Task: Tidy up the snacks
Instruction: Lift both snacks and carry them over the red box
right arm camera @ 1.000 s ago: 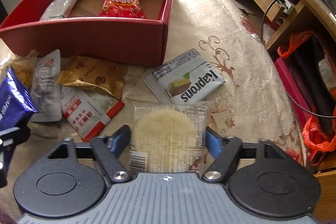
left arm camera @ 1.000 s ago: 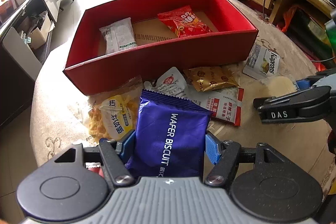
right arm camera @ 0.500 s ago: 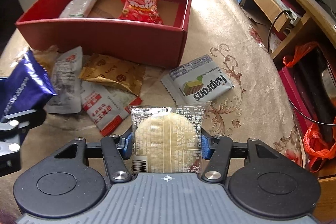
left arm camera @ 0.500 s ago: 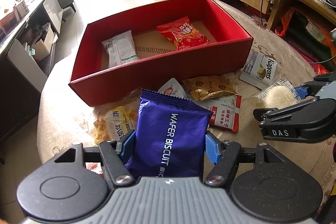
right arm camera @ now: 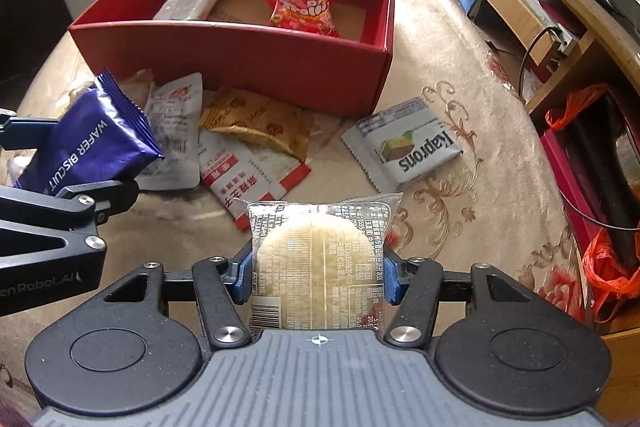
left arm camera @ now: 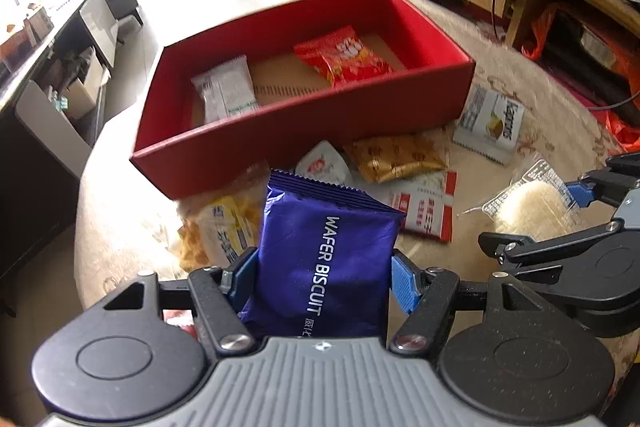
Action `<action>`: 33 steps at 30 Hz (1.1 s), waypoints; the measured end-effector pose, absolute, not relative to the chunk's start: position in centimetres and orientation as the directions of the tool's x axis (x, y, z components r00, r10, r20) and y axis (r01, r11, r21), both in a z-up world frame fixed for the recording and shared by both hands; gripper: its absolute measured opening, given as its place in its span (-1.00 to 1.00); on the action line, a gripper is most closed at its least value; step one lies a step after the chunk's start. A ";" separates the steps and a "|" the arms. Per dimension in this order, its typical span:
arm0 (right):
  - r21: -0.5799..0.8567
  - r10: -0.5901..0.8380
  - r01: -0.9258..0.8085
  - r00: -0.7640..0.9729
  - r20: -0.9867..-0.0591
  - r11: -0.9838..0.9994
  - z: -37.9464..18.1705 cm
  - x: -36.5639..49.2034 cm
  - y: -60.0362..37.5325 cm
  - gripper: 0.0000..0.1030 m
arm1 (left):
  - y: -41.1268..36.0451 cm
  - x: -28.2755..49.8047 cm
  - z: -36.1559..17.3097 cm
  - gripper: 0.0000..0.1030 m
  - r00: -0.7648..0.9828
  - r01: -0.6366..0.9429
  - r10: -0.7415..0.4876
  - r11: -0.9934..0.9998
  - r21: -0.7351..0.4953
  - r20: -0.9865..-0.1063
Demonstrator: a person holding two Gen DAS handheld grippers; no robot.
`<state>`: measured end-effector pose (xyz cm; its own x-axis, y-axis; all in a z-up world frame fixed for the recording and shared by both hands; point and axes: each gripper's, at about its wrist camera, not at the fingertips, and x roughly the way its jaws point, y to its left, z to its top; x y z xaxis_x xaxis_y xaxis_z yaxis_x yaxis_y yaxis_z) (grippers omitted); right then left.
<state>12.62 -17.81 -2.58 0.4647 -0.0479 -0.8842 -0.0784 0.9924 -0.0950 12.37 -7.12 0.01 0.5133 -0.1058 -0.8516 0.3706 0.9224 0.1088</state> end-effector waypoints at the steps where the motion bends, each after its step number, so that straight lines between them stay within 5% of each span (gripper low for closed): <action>1: -0.094 -0.048 -0.077 0.463 -0.885 0.993 -2.6 12.5 -17.8 0.26 | -7.1 12.4 -0.2 0.23 0.504 0.372 -0.106 0.922 0.105 -0.857; 33: -0.094 -0.031 -0.090 0.541 -0.840 0.991 0.2 13.1 -16.2 0.27 | -5.0 13.9 1.8 0.22 0.532 0.285 -0.111 0.957 0.054 -0.839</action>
<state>13.08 -16.23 0.18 0.5414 -0.0309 -0.8402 -0.0901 0.9914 -0.0945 13.86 -5.02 1.75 0.5323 -0.1109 -0.8392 0.2846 0.9571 0.0541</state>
